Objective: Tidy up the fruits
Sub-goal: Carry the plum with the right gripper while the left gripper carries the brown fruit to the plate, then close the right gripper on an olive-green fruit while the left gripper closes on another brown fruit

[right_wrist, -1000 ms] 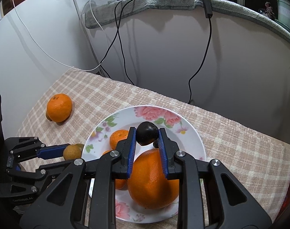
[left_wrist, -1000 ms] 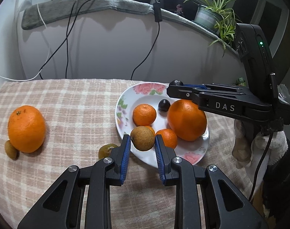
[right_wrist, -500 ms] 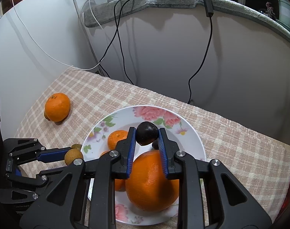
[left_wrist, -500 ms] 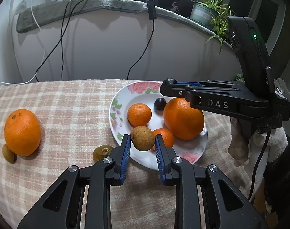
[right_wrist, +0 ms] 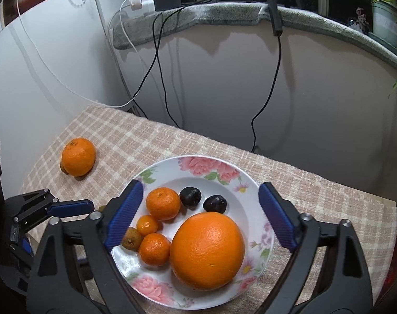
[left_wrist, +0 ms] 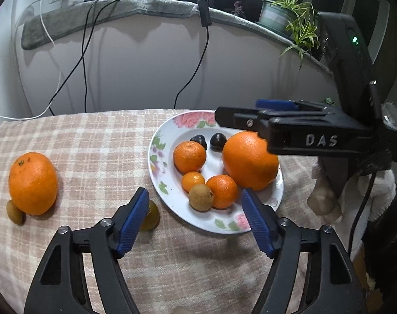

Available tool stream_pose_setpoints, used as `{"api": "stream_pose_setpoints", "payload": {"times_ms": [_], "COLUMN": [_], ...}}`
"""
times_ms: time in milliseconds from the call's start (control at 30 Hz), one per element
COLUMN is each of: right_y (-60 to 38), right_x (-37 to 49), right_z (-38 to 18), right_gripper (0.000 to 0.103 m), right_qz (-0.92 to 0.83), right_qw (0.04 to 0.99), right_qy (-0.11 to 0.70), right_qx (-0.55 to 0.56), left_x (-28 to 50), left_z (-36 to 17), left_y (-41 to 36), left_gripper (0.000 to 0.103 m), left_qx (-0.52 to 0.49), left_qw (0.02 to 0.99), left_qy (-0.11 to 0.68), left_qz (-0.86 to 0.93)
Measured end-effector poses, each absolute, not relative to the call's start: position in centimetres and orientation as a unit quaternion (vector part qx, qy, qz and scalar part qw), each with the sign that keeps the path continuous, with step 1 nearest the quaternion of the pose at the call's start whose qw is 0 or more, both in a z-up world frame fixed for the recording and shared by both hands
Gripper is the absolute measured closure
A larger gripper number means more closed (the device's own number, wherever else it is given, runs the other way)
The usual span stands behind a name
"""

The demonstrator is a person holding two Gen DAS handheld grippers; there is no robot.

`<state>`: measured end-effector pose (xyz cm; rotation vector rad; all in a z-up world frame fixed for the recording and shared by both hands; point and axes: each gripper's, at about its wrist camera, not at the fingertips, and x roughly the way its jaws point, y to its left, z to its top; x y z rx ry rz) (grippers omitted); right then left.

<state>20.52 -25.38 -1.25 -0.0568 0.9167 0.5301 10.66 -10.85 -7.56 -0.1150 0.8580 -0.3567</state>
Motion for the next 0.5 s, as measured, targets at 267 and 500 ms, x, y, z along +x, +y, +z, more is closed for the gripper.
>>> {"api": "stream_pose_setpoints", "payload": {"times_ms": [267, 500], "right_y": [-25.35, -25.47], "right_x": [20.53, 20.31], "right_z": [-0.95, -0.62], "right_gripper": [0.007, 0.007], "right_qz": [0.247, 0.242], "right_qw": [0.865, 0.868], "right_qy": [0.436, 0.433], "right_qx": [-0.031, -0.026], "left_x": [10.57, 10.25], "left_z": [-7.55, -7.15], "left_y": [-10.82, -10.61], "left_gripper": [0.029, 0.029], "left_qx": [-0.052, -0.046], "left_qw": [0.894, 0.898], "left_qy": [0.416, 0.409], "left_qz": [-0.16, -0.153]}}
